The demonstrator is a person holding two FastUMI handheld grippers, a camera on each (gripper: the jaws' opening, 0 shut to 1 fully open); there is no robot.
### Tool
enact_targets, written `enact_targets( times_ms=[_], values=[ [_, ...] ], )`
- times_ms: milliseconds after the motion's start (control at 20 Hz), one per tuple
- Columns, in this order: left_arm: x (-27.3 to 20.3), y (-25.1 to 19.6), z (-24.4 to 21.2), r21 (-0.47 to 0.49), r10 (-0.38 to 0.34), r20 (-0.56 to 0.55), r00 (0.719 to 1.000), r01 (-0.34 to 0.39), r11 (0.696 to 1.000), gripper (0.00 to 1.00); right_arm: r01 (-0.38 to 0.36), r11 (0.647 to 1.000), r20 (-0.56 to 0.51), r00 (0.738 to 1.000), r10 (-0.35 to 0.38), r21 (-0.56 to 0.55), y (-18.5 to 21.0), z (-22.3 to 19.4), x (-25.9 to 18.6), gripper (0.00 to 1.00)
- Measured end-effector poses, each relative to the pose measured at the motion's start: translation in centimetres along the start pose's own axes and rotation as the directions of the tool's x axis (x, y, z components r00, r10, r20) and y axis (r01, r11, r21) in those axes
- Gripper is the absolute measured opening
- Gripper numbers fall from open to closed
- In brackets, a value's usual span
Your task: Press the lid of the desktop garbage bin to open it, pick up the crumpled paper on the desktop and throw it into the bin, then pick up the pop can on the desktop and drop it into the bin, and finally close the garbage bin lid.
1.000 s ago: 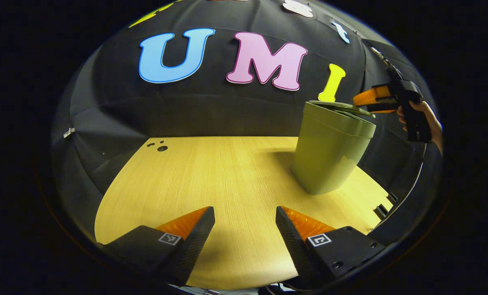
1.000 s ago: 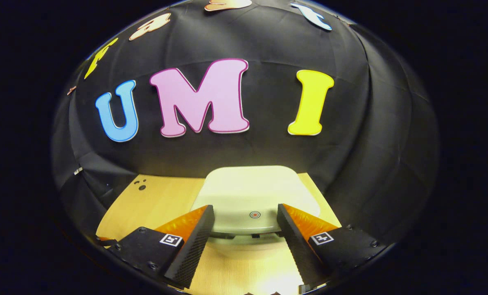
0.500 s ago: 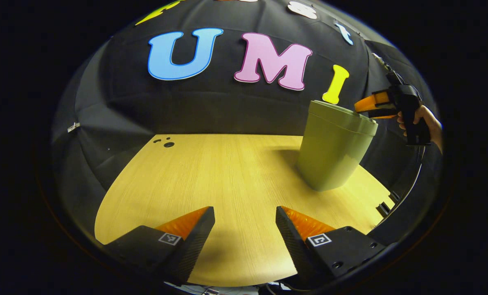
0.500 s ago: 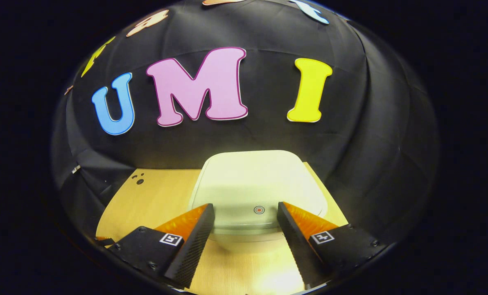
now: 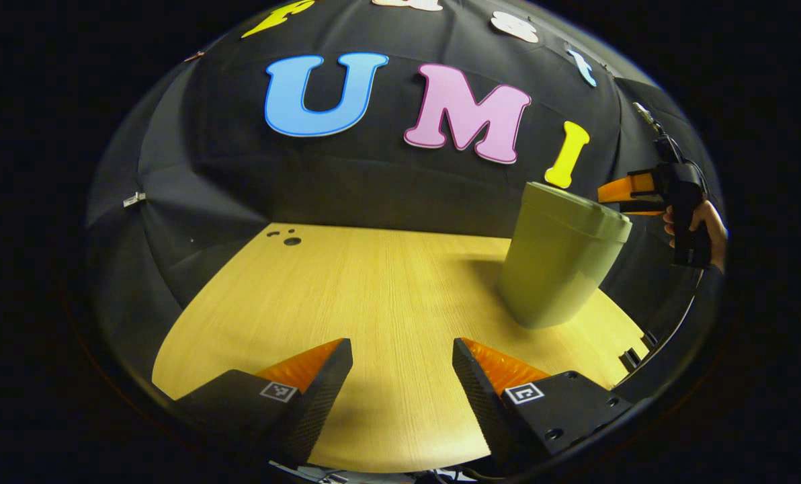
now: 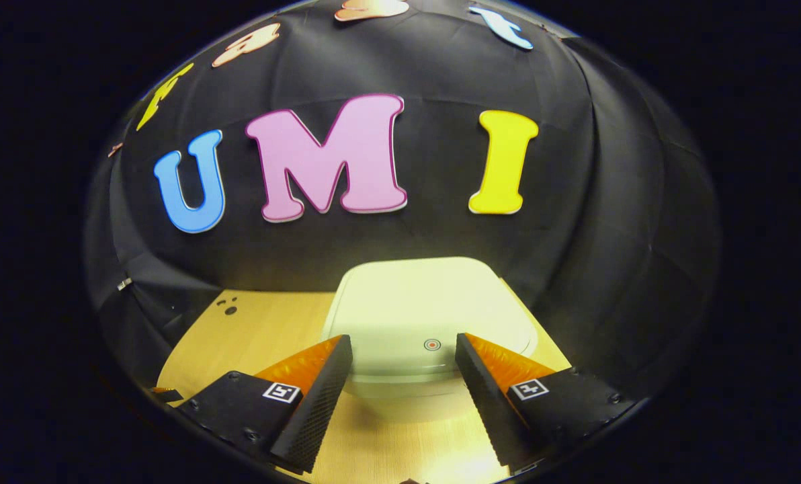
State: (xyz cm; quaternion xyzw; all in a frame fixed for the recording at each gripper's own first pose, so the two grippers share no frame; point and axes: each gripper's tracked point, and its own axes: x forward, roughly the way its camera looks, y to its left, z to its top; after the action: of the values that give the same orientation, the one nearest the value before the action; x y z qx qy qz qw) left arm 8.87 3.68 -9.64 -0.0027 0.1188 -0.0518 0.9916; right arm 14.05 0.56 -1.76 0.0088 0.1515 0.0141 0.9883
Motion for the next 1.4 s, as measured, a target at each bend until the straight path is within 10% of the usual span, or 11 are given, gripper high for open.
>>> enact_targets(
  times_ms=[750,1100,1400],
  values=[
    [-4.3,-3.7,12.7,0.028,0.028,0.277,0.961,-0.037,0.999,0.96,-0.098,0.992,0.281,0.953,0.115,-0.076,5.7,2.1,-11.4,0.97],
    [-4.2,-6.1,10.5,-0.057,0.130,0.226,0.965,-0.120,0.991,0.96,-0.276,0.943,0.184,0.933,0.309,-0.185,6.8,-1.6,-12.2,0.98],
    [-4.1,-7.9,10.7,-0.036,0.138,0.230,0.963,-0.133,0.990,0.96,-0.314,0.939,0.116,0.937,0.330,-0.139,5.4,-3.9,-12.3,0.98]
  ],
)
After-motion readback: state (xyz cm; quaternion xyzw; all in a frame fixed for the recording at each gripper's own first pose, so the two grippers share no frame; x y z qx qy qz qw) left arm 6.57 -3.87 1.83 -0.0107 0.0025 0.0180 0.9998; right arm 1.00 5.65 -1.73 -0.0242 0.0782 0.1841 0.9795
